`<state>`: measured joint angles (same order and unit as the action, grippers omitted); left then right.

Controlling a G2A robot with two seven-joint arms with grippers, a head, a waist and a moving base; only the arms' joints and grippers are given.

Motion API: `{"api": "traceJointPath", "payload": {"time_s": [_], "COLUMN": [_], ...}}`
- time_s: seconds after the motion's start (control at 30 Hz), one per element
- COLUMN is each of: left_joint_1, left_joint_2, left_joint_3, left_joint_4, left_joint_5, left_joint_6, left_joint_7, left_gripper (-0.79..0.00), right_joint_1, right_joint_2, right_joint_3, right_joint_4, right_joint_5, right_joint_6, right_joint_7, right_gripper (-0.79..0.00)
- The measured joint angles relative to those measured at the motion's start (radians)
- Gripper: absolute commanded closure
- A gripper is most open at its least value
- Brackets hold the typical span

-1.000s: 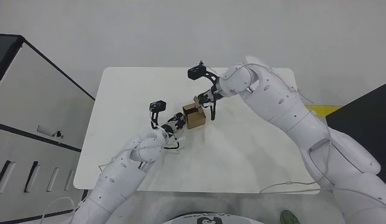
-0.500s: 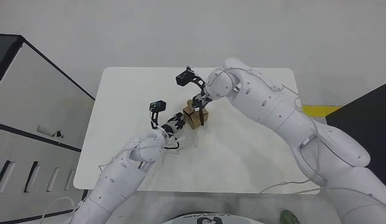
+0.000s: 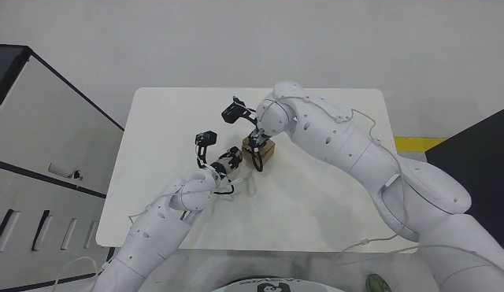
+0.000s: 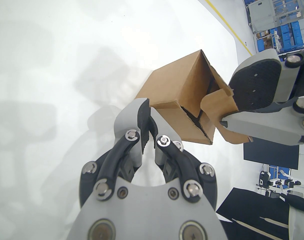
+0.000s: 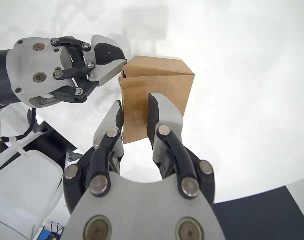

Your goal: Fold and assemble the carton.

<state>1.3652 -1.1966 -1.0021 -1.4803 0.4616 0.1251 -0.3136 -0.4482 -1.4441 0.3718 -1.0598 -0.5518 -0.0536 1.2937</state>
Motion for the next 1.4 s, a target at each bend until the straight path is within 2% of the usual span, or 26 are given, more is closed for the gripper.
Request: {"api": "traceJointPath", "payload": {"time_s": [0.1,0.27,0.5,0.57,0.67,0.73,0.77,0.8,1.4], "left_joint_1": [0.000,0.000,0.000,0.000,0.000,0.000,0.000,0.000,0.000], "left_joint_2": [0.000,0.000,0.000,0.000,0.000,0.000,0.000,0.000,0.000], "left_joint_3": [0.000,0.000,0.000,0.000,0.000,0.000,0.000,0.000,0.000], "left_joint_4": [0.000,0.000,0.000,0.000,0.000,0.000,0.000,0.000,0.000], "left_joint_5": [0.000,0.000,0.000,0.000,0.000,0.000,0.000,0.000,0.000], "left_joint_6": [0.000,0.000,0.000,0.000,0.000,0.000,0.000,0.000,0.000], "left_joint_7": [0.000,0.000,0.000,0.000,0.000,0.000,0.000,0.000,0.000], "left_gripper": [0.000,0.000,0.000,0.000,0.000,0.000,0.000,0.000,0.000], "right_joint_1": [0.003,0.004,-0.005,-0.010,-0.015,-0.019,-0.020,-0.021,-0.038], "right_joint_2": [-0.006,-0.011,-0.012,-0.012,-0.013,-0.014,-0.014,-0.015,-0.034], "right_joint_3": [0.001,0.004,0.012,0.016,0.019,0.019,0.019,0.019,0.042], "right_joint_4": [0.000,-0.007,-0.026,-0.033,-0.039,-0.040,-0.040,-0.039,0.003], "right_joint_5": [-0.015,-0.038,-0.061,-0.064,-0.076,-0.091,-0.099,-0.105,-0.142], "right_joint_6": [0.012,0.023,0.020,0.018,0.018,0.024,0.028,0.032,0.023], "right_joint_7": [0.005,0.030,0.056,0.064,0.072,0.074,0.073,0.071,0.065], "right_gripper": [-0.194,-0.200,-0.314,-0.311,-0.271,-0.188,-0.117,-0.092,-0.055]}}
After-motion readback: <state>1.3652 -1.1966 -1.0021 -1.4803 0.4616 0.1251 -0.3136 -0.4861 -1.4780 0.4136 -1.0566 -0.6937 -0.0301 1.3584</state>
